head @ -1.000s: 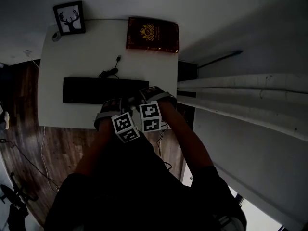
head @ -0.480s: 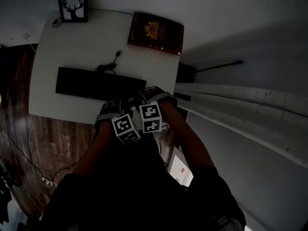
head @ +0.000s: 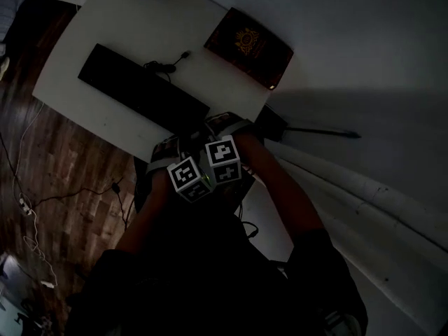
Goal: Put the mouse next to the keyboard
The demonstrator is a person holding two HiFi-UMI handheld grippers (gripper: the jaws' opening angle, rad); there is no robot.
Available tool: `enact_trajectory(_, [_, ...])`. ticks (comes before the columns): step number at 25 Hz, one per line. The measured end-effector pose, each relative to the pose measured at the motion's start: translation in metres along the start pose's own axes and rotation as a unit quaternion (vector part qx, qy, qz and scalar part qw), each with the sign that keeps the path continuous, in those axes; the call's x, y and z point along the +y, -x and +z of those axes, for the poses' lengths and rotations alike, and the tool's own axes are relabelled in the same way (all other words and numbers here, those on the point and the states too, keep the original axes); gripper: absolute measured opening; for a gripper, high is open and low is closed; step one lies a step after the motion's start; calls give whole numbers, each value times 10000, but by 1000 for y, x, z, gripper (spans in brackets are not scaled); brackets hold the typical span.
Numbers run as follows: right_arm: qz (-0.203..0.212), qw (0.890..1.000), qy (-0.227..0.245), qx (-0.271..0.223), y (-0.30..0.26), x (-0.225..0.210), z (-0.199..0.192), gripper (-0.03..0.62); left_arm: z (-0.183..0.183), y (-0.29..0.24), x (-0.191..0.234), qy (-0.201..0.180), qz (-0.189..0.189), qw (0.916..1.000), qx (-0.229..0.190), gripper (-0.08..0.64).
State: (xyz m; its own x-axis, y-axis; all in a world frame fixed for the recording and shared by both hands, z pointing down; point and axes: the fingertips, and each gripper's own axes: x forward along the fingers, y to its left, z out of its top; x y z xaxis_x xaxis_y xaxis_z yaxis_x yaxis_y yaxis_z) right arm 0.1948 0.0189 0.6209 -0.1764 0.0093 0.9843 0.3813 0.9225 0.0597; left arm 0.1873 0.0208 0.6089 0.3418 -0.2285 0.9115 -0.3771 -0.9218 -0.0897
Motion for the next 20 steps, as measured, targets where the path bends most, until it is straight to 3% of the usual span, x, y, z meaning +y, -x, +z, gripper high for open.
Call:
enact_trajectory(9, [319,9919,1188,313,-9,15,-26,281,18,-20,-17,1100,412,9931,0,270])
enact_trajectory(20, [549,9856,1571,291,-21,24,-44,281,26,-40,-26,1495,424,9879,-5,267])
